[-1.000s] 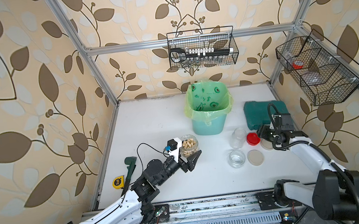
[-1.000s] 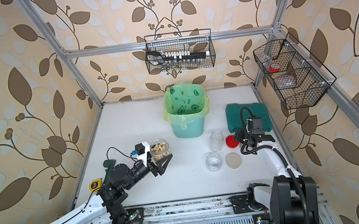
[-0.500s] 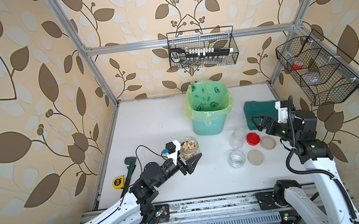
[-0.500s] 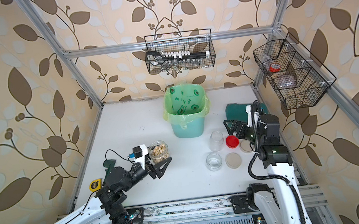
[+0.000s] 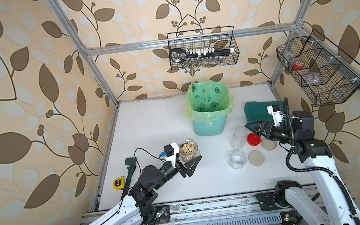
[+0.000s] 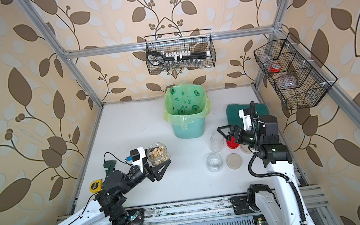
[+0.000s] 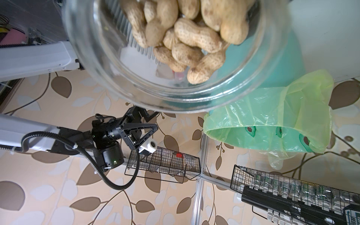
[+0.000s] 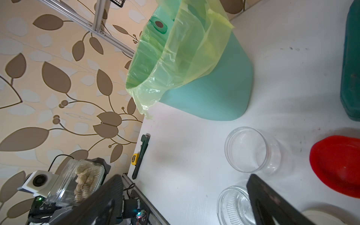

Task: Empty moldy peanuts from jars
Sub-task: Pour the moldy peanuts from the jar into the trash bin.

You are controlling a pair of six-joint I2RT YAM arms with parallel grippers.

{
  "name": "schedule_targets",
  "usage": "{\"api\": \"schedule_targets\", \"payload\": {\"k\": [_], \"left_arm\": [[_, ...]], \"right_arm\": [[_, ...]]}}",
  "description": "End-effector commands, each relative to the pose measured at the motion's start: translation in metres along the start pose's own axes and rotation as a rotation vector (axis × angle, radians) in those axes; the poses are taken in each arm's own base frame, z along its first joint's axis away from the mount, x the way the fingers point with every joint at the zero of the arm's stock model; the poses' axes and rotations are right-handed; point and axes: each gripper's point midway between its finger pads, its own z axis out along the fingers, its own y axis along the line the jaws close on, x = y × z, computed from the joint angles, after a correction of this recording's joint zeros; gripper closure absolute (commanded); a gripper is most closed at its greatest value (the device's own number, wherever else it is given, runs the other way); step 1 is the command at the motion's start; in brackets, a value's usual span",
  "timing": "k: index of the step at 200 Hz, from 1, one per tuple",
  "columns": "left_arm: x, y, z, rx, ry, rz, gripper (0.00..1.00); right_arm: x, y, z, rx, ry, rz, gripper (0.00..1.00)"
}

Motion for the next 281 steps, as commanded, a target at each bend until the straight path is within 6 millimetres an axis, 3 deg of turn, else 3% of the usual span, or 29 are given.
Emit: {"api": "schedule_targets", "payload": {"k": [1, 24, 52, 101, 131, 153, 200, 281], "left_arm": [[-0.043, -0.019, -0.006, 0.081, -0.152, 0.02, 1.0], [-0.045, -0.023, -0.007, 0.102, -0.155, 0.026, 1.0], [-0.048, -0.027, -0.008, 0.12, -0.166, 0.033, 1.0], [-0.038, -0.029, 0.001, 0.134, -0.105, 0.085, 1.0], [-0.026, -0.03, 0.008, 0.154, -0.048, 0.117, 1.0], [-0.027, -0.032, 0.007, 0.158, -0.045, 0.124, 1.0], [-0.034, -0.03, -0.005, 0.135, -0.079, 0.136, 1.0], [-0.034, -0.029, -0.003, 0.134, -0.091, 0.122, 1.0]], "right_arm": [[0.003, 0.038, -0.006, -0.133, -0.009, -0.04, 0.01], [0.012, 0.084, -0.008, -0.28, 0.026, -0.05, 0.01], [0.038, 0.124, 0.002, -0.405, 0.134, -0.022, 0.01], [0.114, 0.187, 0.033, -0.525, 0.314, -0.03, 0.02], [0.157, 0.214, 0.052, -0.572, 0.399, -0.028, 0.04], [0.162, 0.22, 0.057, -0.605, 0.4, 0.007, 0.06], [0.148, 0.212, 0.058, -0.567, 0.322, 0.04, 0.01], [0.146, 0.218, 0.074, -0.628, 0.343, 0.134, 0.01]]}}
